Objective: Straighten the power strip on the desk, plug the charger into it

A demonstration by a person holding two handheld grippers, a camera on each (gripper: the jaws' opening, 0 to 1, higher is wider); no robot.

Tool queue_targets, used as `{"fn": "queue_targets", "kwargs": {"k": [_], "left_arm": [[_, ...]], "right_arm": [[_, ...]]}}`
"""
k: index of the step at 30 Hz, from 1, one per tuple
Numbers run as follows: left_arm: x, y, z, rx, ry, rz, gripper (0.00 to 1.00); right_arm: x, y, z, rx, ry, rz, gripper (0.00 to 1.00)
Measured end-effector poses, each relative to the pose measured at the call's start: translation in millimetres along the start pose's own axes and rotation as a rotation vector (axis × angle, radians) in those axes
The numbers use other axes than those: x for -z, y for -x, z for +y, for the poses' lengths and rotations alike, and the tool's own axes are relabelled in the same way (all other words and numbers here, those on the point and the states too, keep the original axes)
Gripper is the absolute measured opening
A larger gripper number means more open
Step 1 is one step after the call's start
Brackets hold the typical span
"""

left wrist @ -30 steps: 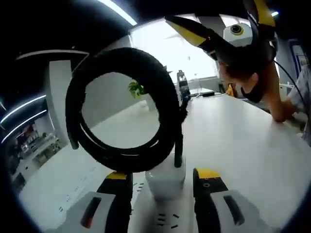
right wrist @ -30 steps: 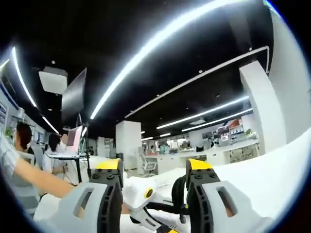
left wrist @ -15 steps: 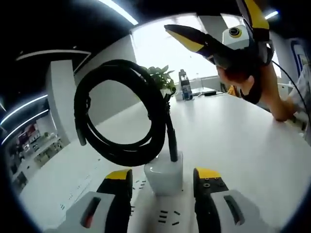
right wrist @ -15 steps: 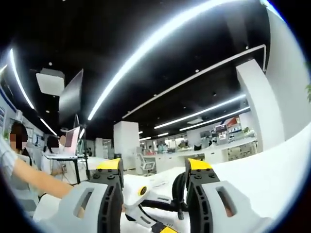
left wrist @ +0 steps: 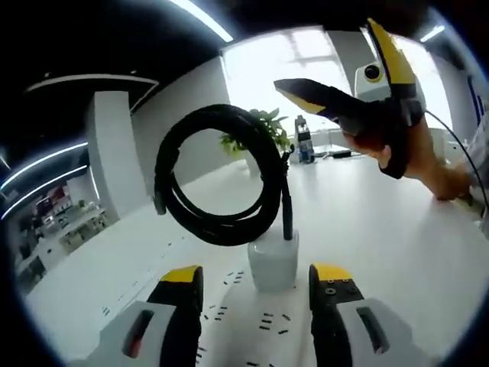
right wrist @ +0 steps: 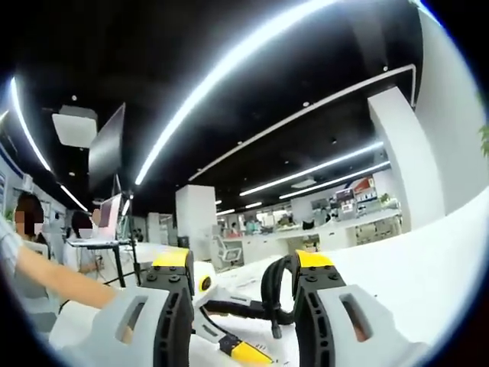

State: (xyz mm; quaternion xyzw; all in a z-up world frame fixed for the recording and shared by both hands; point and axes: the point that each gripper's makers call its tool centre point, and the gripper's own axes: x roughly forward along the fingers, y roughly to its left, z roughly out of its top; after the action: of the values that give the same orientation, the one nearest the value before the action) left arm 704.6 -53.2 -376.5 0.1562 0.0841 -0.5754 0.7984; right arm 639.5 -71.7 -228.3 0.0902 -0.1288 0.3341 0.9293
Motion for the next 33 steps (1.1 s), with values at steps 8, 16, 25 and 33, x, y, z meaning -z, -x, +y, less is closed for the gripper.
{"fn": "queue_targets", "kwargs": {"k": [8,16,25,33], "left_arm": [[-10.5,20,15.3,-0.059,0.119,-0.131,0.68],[-14.1,45,24.3,-0.128,0.184,-0.226,0.72],[-10.4,64,23.0,-0.188,0.187,-0.232,0.88],[-16.5,83,15.7,-0.204,0.210,-0.254,0.98]], "right_arm": [[9.7,-2,0,-0.005,-0.004,0.029,0.53],[16.4,-5,-3,-0.006,-0.002,0.051,0.61],[27.7,-10,-3,-0.011,0.021,0.100,0.76],[34.2,-17,0,-0.041,0.102,0.150,0.97]]}}
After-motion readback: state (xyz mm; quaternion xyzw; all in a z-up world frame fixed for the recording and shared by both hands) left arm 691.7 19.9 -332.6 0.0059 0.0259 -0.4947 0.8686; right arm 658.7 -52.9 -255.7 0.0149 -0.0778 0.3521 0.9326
